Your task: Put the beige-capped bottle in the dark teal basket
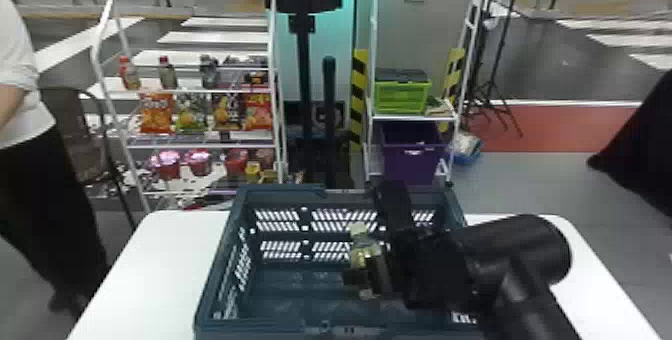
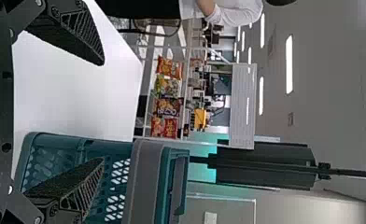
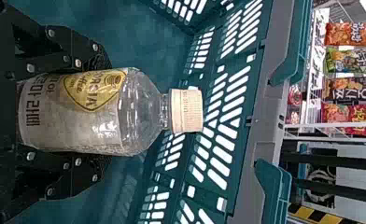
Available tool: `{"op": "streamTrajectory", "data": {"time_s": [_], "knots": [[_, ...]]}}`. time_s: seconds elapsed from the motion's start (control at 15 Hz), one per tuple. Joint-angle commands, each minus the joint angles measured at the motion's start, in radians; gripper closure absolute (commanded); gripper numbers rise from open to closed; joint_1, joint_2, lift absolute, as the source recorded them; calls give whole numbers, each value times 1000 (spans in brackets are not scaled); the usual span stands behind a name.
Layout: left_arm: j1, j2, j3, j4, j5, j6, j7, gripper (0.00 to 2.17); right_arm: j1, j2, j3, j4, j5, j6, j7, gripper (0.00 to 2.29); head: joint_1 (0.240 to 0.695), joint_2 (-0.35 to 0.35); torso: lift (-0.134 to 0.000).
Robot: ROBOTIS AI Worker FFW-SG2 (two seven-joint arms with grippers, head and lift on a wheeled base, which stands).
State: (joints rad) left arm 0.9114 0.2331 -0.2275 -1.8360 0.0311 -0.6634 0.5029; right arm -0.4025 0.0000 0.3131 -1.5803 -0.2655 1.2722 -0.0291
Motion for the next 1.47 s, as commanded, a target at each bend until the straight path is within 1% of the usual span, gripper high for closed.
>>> {"op": "streamTrajectory", "data": {"time_s": [0.0,0.07,0.2,0.27,0.33,0.53,0.67,0.93,1.13,1.2,1.33,1.4], "knots": [[-2,0,0,0,3,0,-1,151,-1,1,-2,0,-4,3,0,1787,499,0,0],[-3,0,0,0,3,0,-1,151,-1,1,-2,-1,-6,3,0,1409,499,0,0],[-3,0,0,0,4,0,-1,151,-1,1,0,-6,-9,13,-11,539,499,0,0],[-3,2,0,0,4,0,-1,151,-1,1,-2,-6,-14,19,-15,144,499,0,0],[-3,0,0,0,4,0,-1,151,-1,1,0,-9,-15,19,-23,76,499,0,0],[-2,2,0,-2,4,0,-1,151,7,1,-2,-18,-18,19,-23,76,499,0,0],[0,0,0,-2,3,0,0,151,22,1,3,-69,-12,16,-23,76,499,0,0],[3,0,0,-5,1,-3,2,151,100,1,-3,-270,11,22,-25,66,499,0,0],[3,0,0,-9,-2,-3,2,151,200,-2,-14,-475,19,19,-23,46,499,0,0],[3,0,0,-9,-2,-3,2,151,252,-35,-22,-543,19,-9,-23,46,499,0,0],[1,-2,-1,-8,-3,-3,2,154,364,-91,-49,-653,19,-104,-22,46,499,0,0],[-2,-2,-4,-8,-3,-3,2,154,419,-112,-72,-690,20,-165,-20,46,499,0,0]]}}
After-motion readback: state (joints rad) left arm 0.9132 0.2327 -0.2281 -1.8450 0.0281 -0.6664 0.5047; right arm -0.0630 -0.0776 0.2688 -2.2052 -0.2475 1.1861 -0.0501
